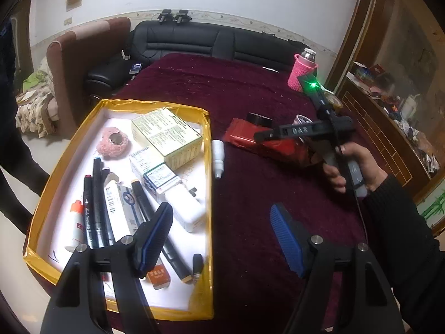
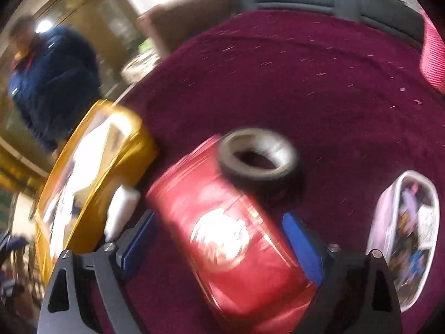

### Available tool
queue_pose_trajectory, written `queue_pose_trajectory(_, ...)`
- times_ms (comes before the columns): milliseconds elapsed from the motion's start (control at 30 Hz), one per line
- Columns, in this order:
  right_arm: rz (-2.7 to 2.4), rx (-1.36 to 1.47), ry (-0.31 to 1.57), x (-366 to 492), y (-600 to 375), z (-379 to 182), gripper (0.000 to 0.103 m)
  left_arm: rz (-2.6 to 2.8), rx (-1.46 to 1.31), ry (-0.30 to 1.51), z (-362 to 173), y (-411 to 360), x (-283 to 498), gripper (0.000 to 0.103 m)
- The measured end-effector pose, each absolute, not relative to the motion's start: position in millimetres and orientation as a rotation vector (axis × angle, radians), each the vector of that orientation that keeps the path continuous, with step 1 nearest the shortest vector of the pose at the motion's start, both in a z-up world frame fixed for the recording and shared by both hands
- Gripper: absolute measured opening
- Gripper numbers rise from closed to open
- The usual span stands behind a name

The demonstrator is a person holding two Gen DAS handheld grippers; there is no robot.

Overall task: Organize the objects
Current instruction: 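Grasp the red snack pouch with the right tool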

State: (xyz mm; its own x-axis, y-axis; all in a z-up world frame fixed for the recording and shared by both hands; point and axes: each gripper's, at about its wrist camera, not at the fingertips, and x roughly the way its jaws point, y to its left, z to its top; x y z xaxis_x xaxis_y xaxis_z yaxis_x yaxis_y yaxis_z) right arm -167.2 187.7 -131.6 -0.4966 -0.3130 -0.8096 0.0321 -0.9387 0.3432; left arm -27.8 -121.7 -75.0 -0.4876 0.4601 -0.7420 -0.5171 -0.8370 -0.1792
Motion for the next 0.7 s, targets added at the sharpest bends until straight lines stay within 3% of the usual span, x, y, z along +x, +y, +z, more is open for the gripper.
queue_pose_trajectory(100, -2.521, 1.444, -0.346, -152.8, 168.8, -130.8, 0.095, 2.304, -1.138, 0.101, -77.5, -117.4, -29.0, 0.072)
queue_pose_trajectory(200, -2.620, 1.498, -0.243, -147.9, 153.3, -132.2, 0.088, 2.307, -1.159, 0.100, -79.5, -114.5, -30.1, 0.072)
queue_pose_trajectory(267, -2.675, 1.525, -0.211, -146.1, 151.3, -133.1, 0.068, 2.309, -1.165, 0.105, -79.5, -112.0, -29.6, 0.072)
queue_pose_trajectory(367, -2.724, 1.526, -0.238, -132.6, 153.1, -130.3, 0.060, 2.298, -1.181, 0.105, -80.2, -105.6, -30.0, 0.072)
queue_pose_trajectory(700, -2.693, 1.434, -0.423, -84.2, 172.8, -133.8, 0.055, 2.228, -1.264, 0.158, -98.6, -43.3, -46.7, 0.072)
